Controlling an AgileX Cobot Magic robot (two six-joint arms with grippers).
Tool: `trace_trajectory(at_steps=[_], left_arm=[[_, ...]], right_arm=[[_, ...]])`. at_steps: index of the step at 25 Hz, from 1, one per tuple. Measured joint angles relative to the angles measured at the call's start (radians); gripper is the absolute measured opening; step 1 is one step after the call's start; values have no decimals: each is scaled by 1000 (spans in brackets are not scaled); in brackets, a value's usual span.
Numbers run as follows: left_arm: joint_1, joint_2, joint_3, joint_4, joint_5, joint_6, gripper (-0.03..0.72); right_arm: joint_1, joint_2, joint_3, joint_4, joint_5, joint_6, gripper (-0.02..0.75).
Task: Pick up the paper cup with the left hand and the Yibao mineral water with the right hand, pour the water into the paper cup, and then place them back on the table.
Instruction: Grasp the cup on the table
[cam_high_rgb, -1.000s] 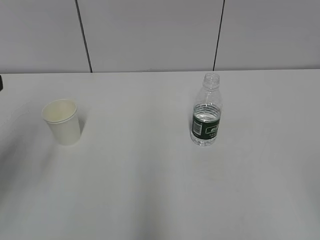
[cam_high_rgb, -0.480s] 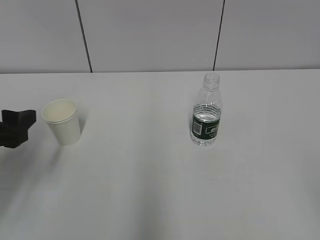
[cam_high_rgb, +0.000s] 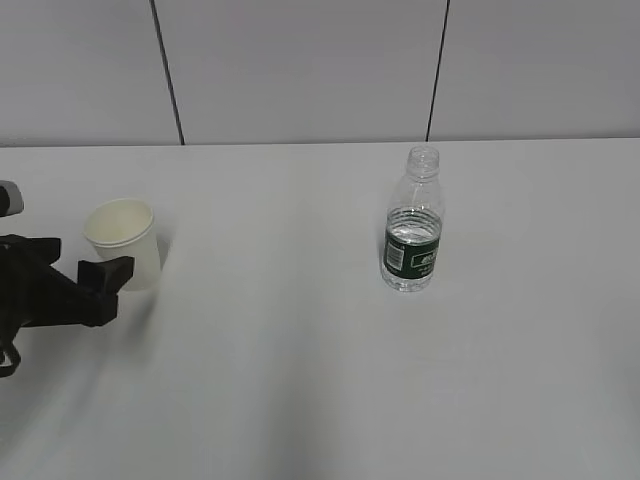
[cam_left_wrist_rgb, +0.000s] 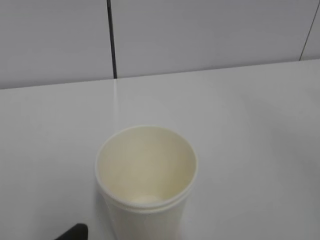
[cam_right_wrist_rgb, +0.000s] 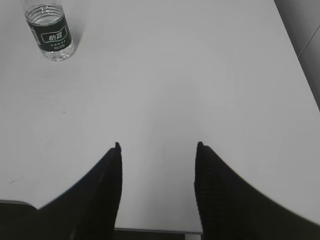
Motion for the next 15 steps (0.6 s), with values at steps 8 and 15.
trace_trajectory(at_steps=[8,15], left_arm=[[0,245,-4,5,-345,0,561],[0,410,-12,-69,-392,0,561]], right_arm=[[0,0,0,0,0,0,385],[0,0,0,0,0,0,385]])
